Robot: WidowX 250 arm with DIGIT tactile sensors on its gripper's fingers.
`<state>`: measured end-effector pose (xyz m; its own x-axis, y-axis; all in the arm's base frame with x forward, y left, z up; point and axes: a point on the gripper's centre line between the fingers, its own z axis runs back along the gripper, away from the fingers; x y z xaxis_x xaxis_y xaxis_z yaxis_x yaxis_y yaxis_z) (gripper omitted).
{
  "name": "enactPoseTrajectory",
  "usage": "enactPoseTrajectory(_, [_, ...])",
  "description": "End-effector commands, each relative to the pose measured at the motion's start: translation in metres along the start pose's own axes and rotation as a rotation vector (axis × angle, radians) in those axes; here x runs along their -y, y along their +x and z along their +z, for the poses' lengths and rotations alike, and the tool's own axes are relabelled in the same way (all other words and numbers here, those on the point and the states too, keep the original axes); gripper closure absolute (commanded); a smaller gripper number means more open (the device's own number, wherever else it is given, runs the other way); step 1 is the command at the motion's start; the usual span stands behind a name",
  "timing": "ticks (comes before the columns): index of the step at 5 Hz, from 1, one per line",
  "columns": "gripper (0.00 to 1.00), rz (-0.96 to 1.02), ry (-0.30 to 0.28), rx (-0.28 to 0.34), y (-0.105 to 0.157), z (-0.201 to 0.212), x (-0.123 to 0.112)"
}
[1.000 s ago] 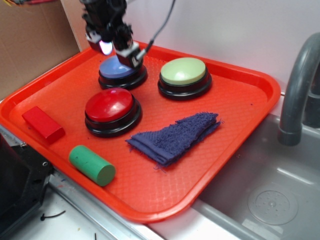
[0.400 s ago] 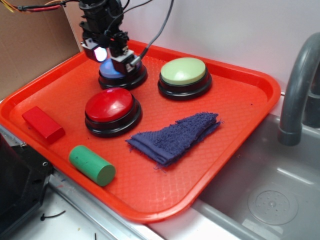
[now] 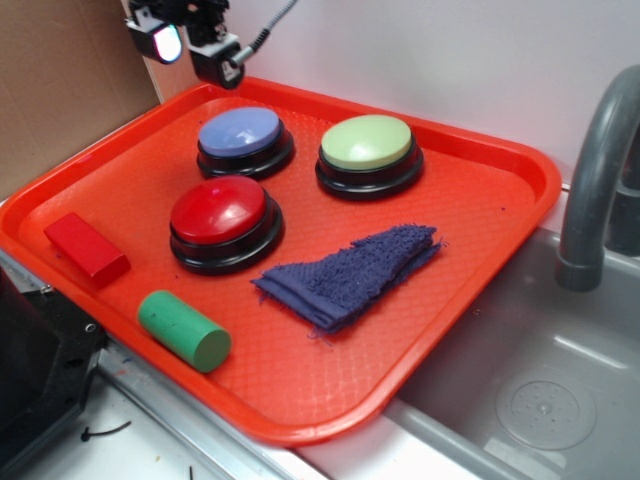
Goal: Push the purple button.
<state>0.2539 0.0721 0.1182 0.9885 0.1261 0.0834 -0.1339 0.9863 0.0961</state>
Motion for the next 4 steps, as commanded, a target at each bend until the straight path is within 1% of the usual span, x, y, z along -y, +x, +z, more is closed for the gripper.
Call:
enactPoseTrajectory(1, [0.0, 0.04, 0.011, 0.084, 0.001, 0.042, -0.016])
enactPoseTrajectory(3, [0.0, 0.076, 0.025, 0.093, -0.014, 0.067, -0.021])
enactPoseTrajectory(4, [0.0, 0.082, 0.007, 0.101, -0.018, 0.078, -0.022])
